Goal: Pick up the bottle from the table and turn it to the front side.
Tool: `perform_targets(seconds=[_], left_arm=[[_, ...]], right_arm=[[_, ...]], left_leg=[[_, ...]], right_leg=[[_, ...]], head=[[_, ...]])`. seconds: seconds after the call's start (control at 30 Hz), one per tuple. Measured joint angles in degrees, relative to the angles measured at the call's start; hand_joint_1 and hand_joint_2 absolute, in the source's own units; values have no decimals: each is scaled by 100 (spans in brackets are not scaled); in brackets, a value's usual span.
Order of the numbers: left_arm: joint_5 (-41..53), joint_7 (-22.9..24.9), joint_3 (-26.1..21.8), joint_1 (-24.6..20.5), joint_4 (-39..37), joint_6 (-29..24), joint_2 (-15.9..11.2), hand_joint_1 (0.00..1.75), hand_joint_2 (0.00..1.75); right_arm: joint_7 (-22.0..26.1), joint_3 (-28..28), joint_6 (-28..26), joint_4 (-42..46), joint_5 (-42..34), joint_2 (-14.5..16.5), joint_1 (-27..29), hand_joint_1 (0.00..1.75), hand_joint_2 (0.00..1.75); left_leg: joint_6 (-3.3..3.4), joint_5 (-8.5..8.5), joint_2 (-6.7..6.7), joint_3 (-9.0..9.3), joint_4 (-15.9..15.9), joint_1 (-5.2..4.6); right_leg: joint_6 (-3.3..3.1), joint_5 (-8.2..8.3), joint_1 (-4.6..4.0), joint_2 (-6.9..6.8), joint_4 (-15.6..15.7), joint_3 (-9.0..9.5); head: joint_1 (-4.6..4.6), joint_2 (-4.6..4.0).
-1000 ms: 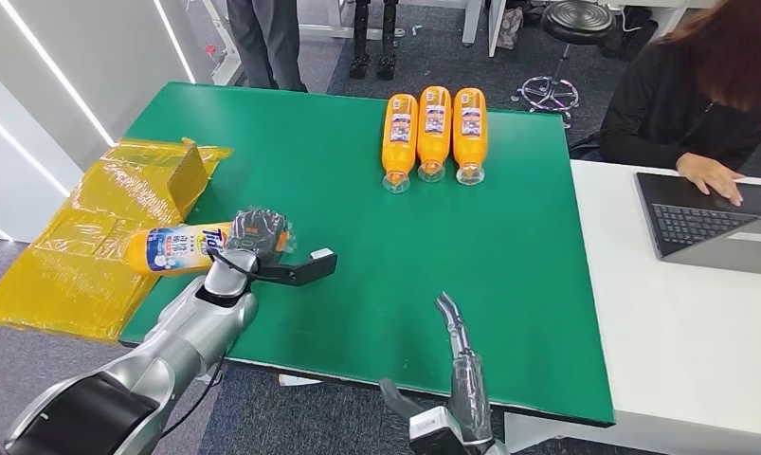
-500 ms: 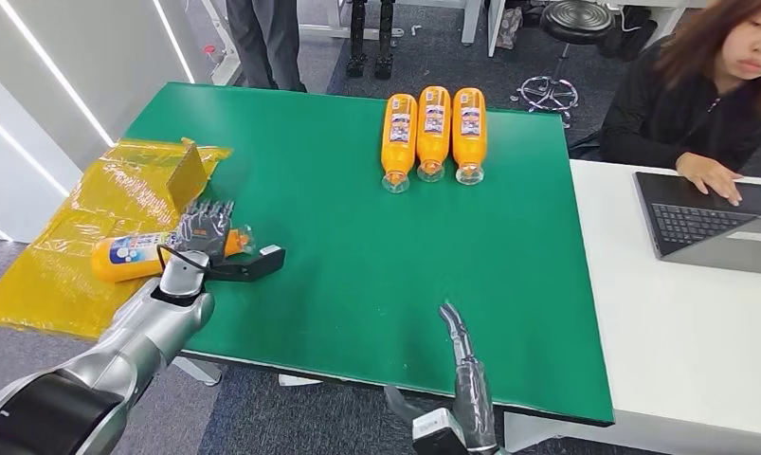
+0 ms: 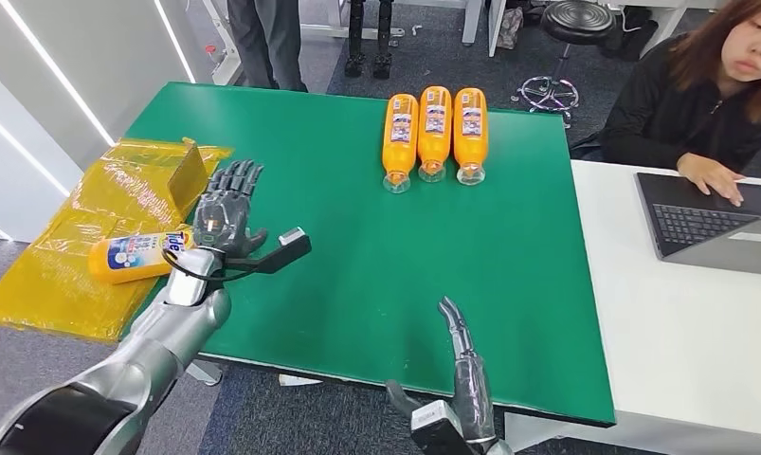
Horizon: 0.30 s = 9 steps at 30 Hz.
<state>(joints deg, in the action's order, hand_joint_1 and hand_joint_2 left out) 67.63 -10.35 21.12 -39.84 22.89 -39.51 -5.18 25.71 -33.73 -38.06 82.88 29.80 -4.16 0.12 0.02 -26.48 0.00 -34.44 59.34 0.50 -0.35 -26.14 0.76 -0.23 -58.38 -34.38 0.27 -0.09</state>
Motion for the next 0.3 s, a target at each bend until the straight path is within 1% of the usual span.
perform_targets(seconds=[0.03,0.1,0.17,0.27,0.3], left_arm=[[-188,-246,-89,151,266,29,94,0,175],[-903,-689,-188,567,1025,318,246,0,87],[-1888,-1034,-200,1102,2027,897,332,0,0],[-3089,-1348,-131,1774,3430,1777,374,0,0],[-3275,-1401,-113,1874,3647,1912,376,0,0]], right_arm=[[1,36,-29,14,1,-1,32,0,175],[4,122,-71,72,7,-2,121,0,175],[17,226,-93,156,14,-4,231,0,175],[132,412,-104,264,-30,-25,377,0,175],[163,444,-105,279,-45,-29,398,0,175]], left_leg=[[0,-2,2,0,0,-1],[1,-9,12,2,0,-3],[0,-16,22,4,0,-4],[-1,-20,23,2,-1,-2],[-2,-20,22,2,-1,-2]], right_leg=[[0,0,1,3,1,0],[0,0,3,14,3,-1],[1,-1,4,25,5,-4],[3,-5,3,26,6,-8],[3,-6,2,26,6,-8]], head=[[-1,0],[0,0],[-2,0],[-1,0],[-1,0]])
